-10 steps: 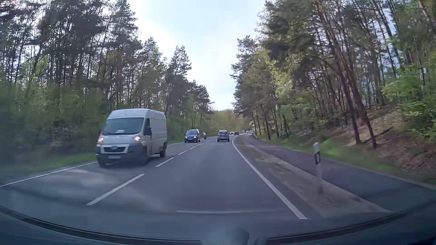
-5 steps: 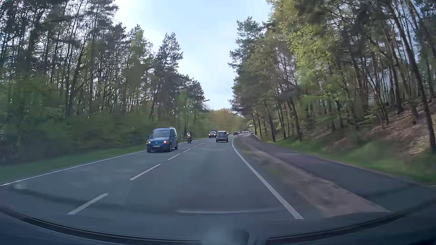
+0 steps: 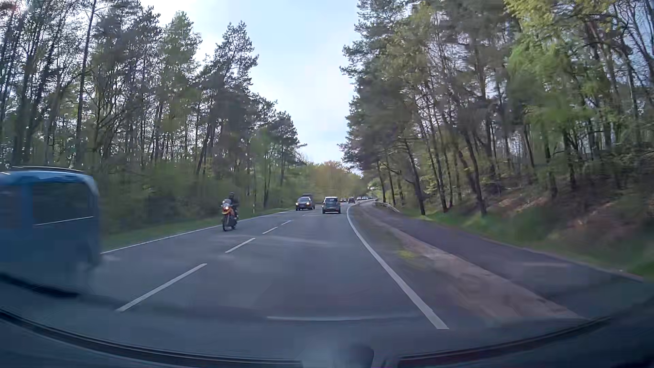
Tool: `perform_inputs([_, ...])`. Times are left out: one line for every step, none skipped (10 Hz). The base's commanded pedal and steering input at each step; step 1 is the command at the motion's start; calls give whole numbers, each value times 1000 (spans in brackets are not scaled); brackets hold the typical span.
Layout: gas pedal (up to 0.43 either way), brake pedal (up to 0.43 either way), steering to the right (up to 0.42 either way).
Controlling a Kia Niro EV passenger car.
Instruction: Follow the waypoints while adhering to traffic rules and regulations
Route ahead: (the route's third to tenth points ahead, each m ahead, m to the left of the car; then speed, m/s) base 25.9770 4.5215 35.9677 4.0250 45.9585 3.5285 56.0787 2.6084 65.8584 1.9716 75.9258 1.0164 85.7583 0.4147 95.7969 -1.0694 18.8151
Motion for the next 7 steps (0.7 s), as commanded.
perform_inputs([189, 0, 5])
perform_inputs([189, 0, 5])
perform_inputs([189, 0, 5])
perform_inputs([189, 0, 5])
perform_inputs([189, 0, 4])
perform_inputs([189, 0, 3])
perform_inputs([189, 0, 3])
